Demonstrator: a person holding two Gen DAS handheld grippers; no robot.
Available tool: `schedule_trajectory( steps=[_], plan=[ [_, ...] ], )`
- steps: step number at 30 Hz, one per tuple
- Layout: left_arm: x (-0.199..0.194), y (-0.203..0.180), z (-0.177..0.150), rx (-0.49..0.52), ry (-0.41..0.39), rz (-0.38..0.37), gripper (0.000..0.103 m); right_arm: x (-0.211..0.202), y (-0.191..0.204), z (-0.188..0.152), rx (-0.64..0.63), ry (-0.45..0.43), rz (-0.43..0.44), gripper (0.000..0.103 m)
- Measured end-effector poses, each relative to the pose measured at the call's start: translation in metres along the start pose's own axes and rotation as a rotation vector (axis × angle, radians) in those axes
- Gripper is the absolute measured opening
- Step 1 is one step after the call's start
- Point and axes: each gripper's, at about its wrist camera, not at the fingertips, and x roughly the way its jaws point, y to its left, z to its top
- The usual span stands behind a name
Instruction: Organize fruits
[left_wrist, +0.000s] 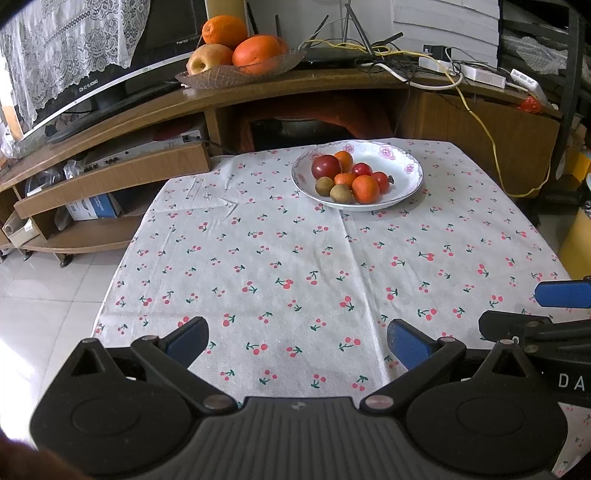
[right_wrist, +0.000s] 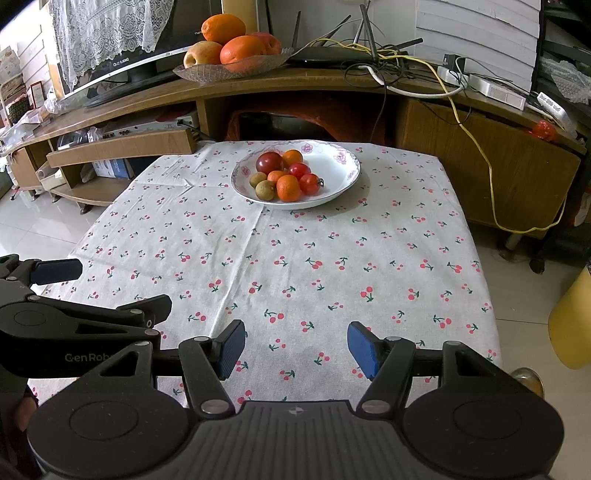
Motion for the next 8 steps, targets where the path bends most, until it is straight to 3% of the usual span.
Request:
schedule_trajectory(
  steps=[8],
  plan=[
    [-0.0008,-0.0005,0.0004,-0.002,-0.005,0.001,0.103,-0.0006,0.0,0.0003,0.002,-0.001,-0.001,0.063]
  ],
)
